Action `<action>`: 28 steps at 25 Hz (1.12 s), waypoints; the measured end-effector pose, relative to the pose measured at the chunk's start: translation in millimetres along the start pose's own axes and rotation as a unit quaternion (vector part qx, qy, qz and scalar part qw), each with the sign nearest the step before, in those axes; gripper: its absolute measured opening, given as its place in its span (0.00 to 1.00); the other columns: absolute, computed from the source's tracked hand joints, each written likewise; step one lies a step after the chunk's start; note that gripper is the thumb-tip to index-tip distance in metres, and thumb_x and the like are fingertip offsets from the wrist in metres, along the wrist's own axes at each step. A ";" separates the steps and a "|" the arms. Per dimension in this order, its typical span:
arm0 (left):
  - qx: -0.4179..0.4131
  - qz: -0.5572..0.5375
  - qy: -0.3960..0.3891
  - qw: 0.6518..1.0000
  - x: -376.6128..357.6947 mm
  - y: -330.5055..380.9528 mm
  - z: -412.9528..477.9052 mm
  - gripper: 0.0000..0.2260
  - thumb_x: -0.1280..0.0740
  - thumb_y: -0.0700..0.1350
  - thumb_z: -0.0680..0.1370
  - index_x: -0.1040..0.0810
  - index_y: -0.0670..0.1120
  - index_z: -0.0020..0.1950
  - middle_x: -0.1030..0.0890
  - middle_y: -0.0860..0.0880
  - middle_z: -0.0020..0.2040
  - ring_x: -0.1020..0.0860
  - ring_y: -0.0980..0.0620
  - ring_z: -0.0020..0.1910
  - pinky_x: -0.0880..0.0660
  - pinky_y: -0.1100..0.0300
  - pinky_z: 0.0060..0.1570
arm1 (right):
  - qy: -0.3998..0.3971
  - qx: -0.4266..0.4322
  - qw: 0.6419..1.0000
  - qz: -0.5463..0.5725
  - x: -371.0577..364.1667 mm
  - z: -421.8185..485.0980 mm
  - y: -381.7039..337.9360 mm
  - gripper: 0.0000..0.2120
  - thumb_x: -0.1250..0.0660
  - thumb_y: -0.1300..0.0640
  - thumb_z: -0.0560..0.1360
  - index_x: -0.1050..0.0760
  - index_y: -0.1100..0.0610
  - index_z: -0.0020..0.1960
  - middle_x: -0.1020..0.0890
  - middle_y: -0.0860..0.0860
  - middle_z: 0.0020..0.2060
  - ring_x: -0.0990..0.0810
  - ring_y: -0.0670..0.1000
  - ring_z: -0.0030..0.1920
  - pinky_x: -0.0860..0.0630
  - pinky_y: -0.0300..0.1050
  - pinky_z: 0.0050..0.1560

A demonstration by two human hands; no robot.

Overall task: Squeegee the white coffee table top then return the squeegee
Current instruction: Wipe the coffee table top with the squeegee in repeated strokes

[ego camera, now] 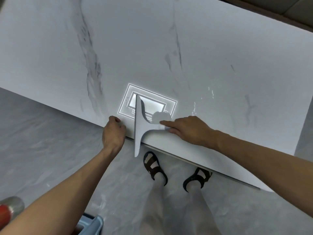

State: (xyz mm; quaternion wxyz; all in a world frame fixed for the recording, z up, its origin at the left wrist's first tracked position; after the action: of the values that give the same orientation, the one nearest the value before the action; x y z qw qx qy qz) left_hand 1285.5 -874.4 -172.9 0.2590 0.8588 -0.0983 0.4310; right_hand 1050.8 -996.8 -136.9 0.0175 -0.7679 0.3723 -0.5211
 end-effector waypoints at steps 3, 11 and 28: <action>0.015 0.011 0.026 0.999 15.0 -17.6 5.5 0.07 0.38 0.42 0.75 0.29 0.46 0.53 0.24 0.47 0.46 0.26 0.44 0.43 0.31 0.57 0.43 | -0.012 0.045 0.999 -0.007 -9.5 70.8 -55.6 0.20 0.51 0.43 0.82 0.38 0.39 0.74 0.18 0.51 0.52 0.21 0.56 0.52 0.31 0.46 0.46; -0.008 0.044 -0.014 0.999 -4.7 -11.3 0.2 0.06 0.38 0.42 0.75 0.33 0.48 0.50 0.24 0.47 0.45 0.27 0.45 0.41 0.31 0.57 0.40 | 0.034 -0.033 0.998 0.037 -2.4 52.4 -3.7 0.17 0.50 0.42 0.82 0.33 0.37 0.68 0.17 0.52 0.51 0.20 0.59 0.52 0.26 0.50 0.50; -0.047 0.045 -0.112 0.992 -96.8 85.8 -67.4 0.10 0.41 0.42 0.77 0.31 0.45 0.58 0.22 0.48 0.43 0.23 0.43 0.41 0.27 0.53 0.40 | 0.091 -0.193 0.977 0.000 13.3 -177.7 150.7 0.19 0.55 0.38 0.80 0.39 0.33 0.69 0.16 0.43 0.47 0.18 0.52 0.44 0.30 0.45 0.37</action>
State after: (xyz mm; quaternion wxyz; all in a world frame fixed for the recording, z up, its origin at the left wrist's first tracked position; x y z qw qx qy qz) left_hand 1146.4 -916.6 -185.3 0.2666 0.8835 -0.1849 0.3379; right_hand 825.2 -1049.3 -107.8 -0.1645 -0.7059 0.4660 -0.5074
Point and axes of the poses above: each hand's wrist, its own z-axis towards the middle knuckle, its own x-axis out of the back of the hand, y = z × x, the point moved 9 cm from there along z, towards the middle knuckle
